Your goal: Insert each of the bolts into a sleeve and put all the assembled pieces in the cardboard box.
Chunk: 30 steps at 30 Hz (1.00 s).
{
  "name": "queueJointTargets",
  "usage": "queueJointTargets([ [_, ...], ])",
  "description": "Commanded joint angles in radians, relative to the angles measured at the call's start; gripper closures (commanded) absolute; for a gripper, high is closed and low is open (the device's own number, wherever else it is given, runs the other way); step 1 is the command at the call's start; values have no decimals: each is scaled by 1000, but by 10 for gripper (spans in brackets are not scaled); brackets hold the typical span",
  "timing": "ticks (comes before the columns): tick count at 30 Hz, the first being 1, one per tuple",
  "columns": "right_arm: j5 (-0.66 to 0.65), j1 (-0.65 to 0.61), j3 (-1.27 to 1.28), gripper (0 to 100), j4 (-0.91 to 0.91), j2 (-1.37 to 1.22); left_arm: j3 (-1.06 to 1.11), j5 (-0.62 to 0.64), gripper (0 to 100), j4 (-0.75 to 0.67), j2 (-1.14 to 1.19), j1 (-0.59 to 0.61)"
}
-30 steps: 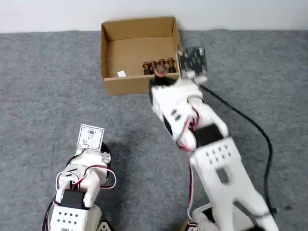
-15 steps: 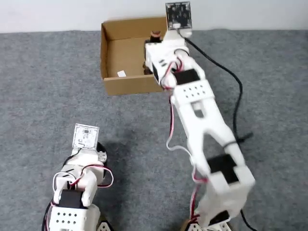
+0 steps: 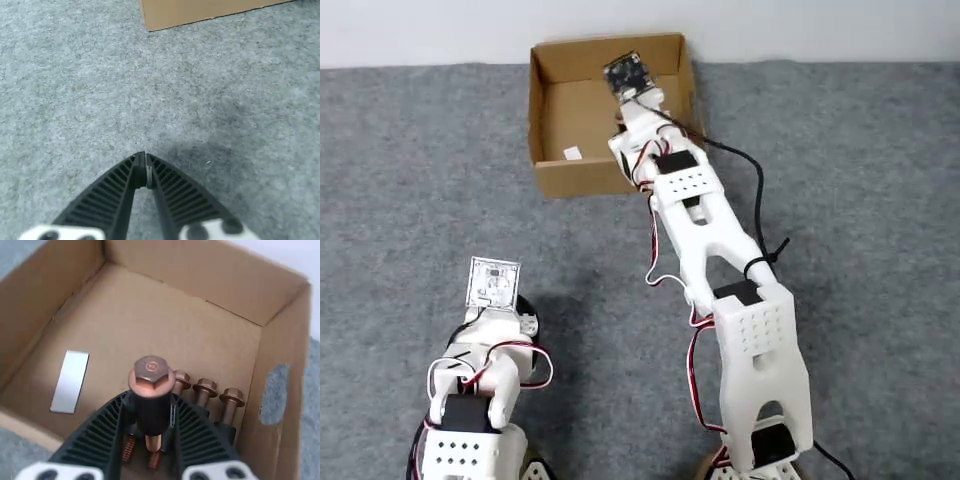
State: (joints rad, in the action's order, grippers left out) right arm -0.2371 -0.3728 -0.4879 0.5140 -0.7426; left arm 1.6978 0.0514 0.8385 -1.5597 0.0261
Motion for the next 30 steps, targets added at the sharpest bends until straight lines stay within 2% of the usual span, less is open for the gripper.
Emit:
queueJointTargets([
  [1, -55, 13, -77, 983, 59, 16, -8, -6, 995, -21, -5, 6],
  [4, -57, 13, -77, 957, 113, 18, -8, -6, 995, -21, -5, 6],
  [8, -57, 13, -77, 861, 162, 31, -8, -6, 995, -21, -5, 6],
  [12, -55, 5, -77, 898, 186, 68, -8, -6, 995, -21, -5, 6],
  [16, -54, 10, -77, 990, 186, 111, -8, -6, 995, -21, -5, 6],
  [24, -49, 12, -75, 991, 219, 239, -8, -6, 995, -21, -5, 6],
  [30, 178, 13, -75, 991, 429, 430, -8, -6, 995, -21, -5, 6],
])
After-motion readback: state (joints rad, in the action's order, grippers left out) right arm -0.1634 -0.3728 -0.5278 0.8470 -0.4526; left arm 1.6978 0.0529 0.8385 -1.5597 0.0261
